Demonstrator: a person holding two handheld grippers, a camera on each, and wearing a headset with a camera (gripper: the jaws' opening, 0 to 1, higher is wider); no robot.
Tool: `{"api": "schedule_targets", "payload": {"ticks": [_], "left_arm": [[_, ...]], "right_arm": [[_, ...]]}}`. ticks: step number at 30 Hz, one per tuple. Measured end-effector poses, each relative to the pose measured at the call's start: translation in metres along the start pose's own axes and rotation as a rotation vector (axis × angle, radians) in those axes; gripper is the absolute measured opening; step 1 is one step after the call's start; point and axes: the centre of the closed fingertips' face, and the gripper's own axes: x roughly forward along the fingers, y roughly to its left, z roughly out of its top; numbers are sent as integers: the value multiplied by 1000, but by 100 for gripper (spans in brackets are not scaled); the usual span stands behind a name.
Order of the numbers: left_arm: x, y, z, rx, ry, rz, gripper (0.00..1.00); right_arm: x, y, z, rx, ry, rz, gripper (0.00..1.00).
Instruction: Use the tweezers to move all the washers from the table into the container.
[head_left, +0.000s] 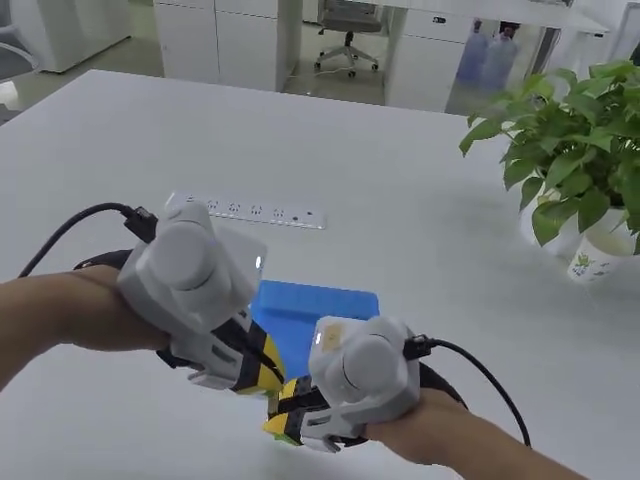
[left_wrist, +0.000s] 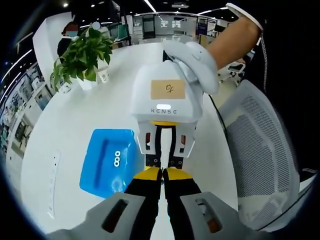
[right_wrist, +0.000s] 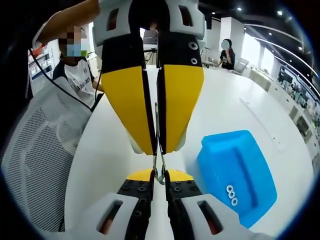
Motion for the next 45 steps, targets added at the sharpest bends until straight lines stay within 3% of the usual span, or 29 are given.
{"api": "schedule_targets", "payload": {"ticks": [14,23,35,45], "left_arm": [[-18,17,24,47,-5,34,6],[-25,37,35,79,0,47,6],[-25,60,38,83,-5,51,6],[-17,76,32,73,-9,63,6]], "right_arm": [[-22,-23,19,-15,-10,-49,11],[-32,-45,28,-22,-19,-73,11],[-35,-70,28,-22,-16,-86,11],[-29,-85,21,-22,-4,-86,11]]}}
